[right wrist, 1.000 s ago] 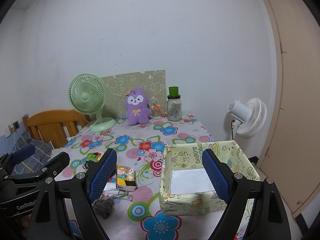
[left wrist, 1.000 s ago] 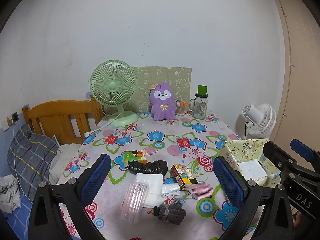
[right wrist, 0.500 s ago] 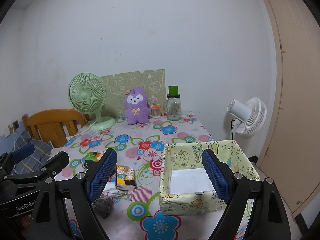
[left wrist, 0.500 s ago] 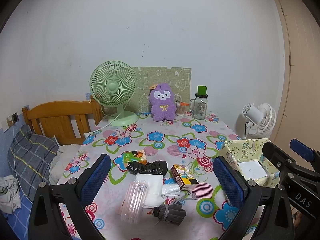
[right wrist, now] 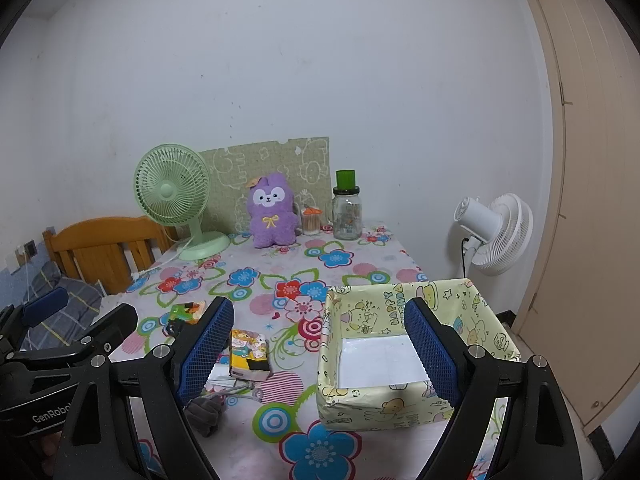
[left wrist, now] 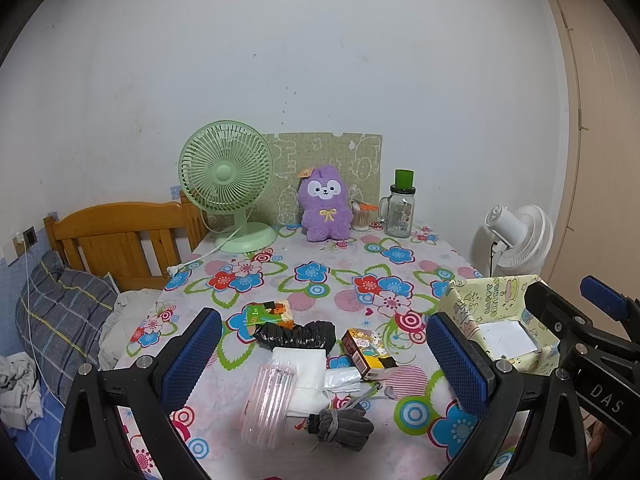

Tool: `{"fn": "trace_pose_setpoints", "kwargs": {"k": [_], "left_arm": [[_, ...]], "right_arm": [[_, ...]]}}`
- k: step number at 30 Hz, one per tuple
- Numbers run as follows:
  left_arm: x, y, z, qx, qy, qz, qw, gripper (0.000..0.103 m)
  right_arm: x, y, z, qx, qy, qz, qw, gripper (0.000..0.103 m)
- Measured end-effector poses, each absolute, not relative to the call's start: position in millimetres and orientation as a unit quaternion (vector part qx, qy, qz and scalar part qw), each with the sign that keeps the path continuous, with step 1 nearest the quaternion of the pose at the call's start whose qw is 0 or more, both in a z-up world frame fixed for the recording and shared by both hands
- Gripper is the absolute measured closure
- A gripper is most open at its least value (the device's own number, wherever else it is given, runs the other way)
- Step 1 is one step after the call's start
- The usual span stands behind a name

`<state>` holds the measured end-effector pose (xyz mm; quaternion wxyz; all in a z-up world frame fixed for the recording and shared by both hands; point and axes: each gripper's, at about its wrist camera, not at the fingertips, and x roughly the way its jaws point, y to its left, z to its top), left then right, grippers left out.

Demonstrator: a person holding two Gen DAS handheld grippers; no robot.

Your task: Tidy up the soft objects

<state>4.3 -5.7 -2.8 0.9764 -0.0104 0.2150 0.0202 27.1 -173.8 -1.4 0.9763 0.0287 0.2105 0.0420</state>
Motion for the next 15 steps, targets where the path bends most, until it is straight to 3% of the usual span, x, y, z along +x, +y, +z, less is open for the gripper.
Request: {"fn": "trace_pose_setpoints", "kwargs": {"k": [15], "left_arm": [[12.9,-0.2,-8.9,-0.009,0.223,0.021,0.974,0.0]], "right_arm": [[32.6,-171.1,-3.1,0.027,0.218,0.04,0.975,0.014]]}}
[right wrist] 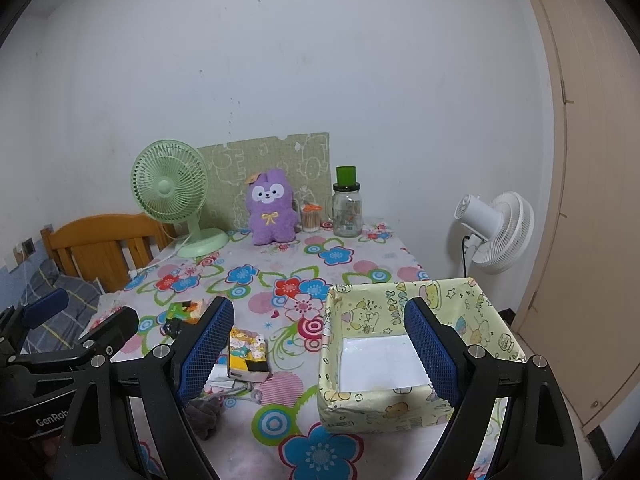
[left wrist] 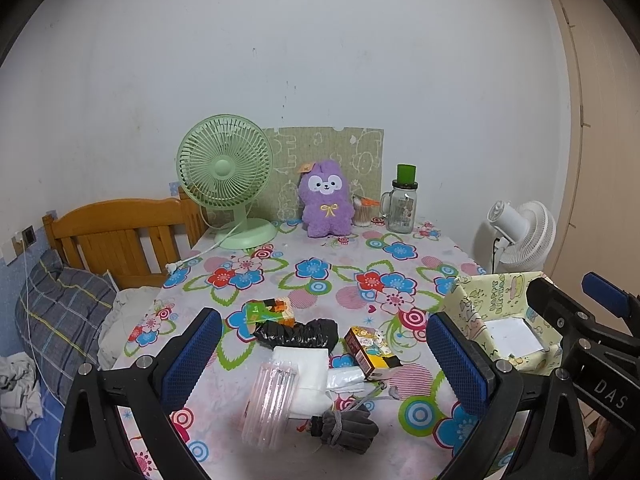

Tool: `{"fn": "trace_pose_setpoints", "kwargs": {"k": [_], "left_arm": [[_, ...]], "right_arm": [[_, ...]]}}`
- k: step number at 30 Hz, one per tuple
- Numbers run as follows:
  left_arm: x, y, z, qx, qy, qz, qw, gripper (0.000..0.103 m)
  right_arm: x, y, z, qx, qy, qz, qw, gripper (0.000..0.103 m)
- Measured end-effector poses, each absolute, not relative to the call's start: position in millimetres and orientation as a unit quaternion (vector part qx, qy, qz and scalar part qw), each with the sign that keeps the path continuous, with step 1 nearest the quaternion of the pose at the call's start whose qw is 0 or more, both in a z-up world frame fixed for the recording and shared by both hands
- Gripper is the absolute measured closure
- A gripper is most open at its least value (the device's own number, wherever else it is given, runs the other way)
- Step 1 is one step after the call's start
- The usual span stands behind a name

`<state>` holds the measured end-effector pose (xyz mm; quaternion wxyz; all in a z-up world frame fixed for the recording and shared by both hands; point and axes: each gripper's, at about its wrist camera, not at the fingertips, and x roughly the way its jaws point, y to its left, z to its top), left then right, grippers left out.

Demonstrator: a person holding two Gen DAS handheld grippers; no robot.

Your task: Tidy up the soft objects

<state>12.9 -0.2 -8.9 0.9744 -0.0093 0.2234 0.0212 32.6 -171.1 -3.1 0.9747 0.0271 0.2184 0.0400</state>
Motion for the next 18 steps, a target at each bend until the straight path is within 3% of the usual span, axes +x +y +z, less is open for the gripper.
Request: {"fn": "trace_pose_setpoints", "kwargs": {"k": [18], "left_arm": [[40,10,-29,-0.005,0.255,0.024,0.967,0.002]], "right_arm": [[64,-152,-17,0.023,0.248,0.041,0.968,0.014]]}}
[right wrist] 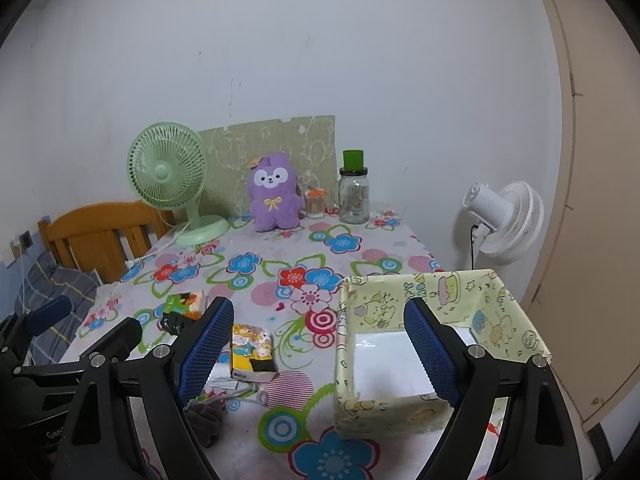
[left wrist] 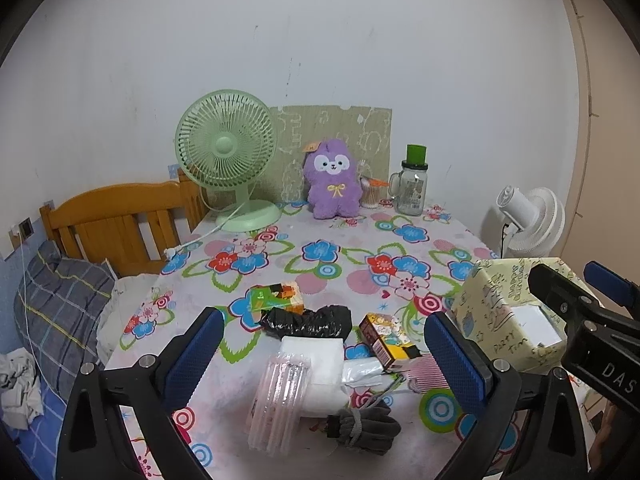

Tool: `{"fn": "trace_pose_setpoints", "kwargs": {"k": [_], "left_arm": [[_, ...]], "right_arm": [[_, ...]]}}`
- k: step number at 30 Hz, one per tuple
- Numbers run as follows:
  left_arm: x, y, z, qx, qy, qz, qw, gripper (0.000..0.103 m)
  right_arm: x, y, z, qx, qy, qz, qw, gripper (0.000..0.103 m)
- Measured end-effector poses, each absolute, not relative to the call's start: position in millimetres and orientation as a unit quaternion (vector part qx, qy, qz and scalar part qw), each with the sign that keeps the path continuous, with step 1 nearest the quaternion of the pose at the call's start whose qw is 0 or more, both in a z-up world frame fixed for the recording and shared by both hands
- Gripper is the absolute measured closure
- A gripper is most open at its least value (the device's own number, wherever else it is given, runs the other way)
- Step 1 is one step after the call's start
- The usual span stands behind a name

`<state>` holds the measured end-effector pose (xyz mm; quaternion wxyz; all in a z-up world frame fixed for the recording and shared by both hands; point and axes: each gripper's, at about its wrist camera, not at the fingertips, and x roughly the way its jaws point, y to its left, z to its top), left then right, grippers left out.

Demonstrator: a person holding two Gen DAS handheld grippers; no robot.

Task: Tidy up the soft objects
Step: 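Move the left gripper to the clear cup stack while the right gripper reaches the brown snack box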

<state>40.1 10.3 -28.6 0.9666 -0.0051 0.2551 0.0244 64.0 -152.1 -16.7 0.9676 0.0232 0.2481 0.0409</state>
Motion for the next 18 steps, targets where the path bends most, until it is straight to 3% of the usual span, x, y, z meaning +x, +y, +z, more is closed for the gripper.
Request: {"fn": "trace_pose_setpoints", "kwargs": {"k": [18], "left_arm": [[75,32,-65,-0.011,0.317,0.024,0.948,0.004]], "right_arm": [[103,-113,-45,0.011,0.292,0.062,0.954,0.018]]}}
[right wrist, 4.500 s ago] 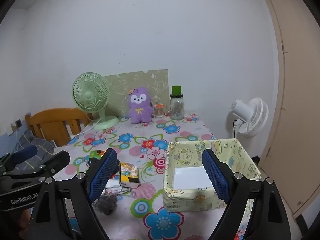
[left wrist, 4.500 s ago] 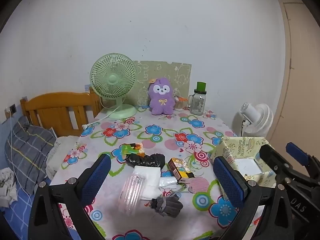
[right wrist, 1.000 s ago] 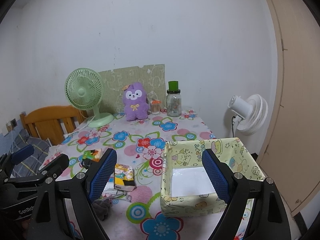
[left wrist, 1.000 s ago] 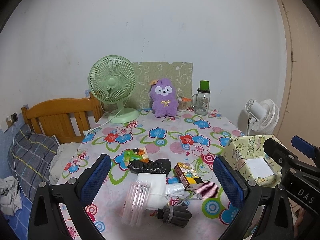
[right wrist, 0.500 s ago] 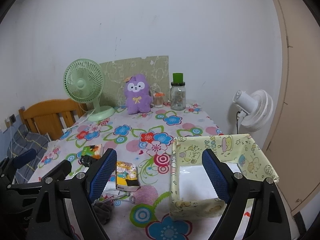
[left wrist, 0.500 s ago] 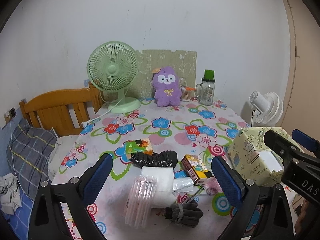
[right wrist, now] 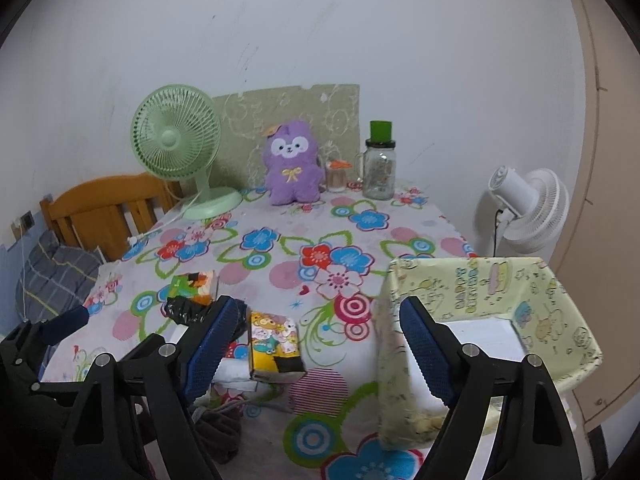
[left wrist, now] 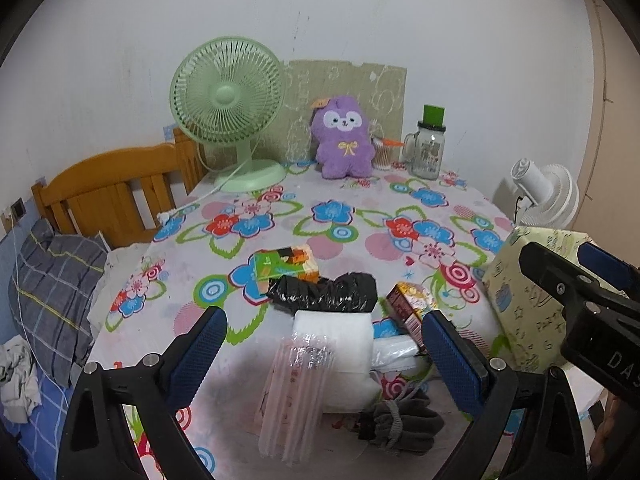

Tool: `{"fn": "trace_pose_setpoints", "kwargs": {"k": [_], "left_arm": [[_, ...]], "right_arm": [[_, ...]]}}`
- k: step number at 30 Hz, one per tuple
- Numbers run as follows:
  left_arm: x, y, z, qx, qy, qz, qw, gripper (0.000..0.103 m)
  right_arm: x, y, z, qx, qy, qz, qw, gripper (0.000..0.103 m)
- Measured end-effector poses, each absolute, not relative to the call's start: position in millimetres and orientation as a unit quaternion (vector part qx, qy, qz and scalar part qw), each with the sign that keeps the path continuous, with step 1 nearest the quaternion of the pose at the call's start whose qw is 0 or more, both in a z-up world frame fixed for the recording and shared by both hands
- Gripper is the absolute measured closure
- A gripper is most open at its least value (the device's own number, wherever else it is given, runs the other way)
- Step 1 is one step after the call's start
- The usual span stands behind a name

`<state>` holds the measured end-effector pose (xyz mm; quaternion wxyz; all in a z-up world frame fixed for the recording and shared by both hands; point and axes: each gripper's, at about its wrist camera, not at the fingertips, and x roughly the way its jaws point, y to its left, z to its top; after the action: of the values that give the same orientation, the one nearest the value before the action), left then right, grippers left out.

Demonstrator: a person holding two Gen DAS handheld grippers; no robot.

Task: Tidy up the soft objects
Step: 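Move the left gripper to the clear cup stack while the right gripper reaches the brown snack box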

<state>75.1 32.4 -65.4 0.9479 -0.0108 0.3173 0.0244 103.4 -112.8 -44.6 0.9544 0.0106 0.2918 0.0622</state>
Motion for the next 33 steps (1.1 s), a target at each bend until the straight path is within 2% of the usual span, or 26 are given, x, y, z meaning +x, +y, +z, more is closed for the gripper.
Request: {"fn": "trace_pose_setpoints", "kwargs": {"k": [9,21,24,30,33], "left_arm": [[91,44,-88,-0.019,0.35,0.025,0.936,0.006],[104,57,-114,-0.025,0.391,0.029,0.92,0.018],[107,60,-121,-0.029,0.403,0.024,0.914,0.026],[109,63,-132,-0.046,0.423,0.008,0.905,0.052],[111,64,-134,-0.049,0.425,0.004,0.904,0.055]], "right_arm": [[123,-94,-64,0.001,0.32,0.075,0.944,0.019],[142,-71,-96,-0.011,0.365,0.096,0.926,0.019],[147,-67,-103,-0.012,0.377,0.096,0.921,0.019],[154,-59,-118,-0.016,0.401,0.102,0.91,0.02],[157,-55,-125,-0.019,0.41,0.103,0.906,0.021]]}}
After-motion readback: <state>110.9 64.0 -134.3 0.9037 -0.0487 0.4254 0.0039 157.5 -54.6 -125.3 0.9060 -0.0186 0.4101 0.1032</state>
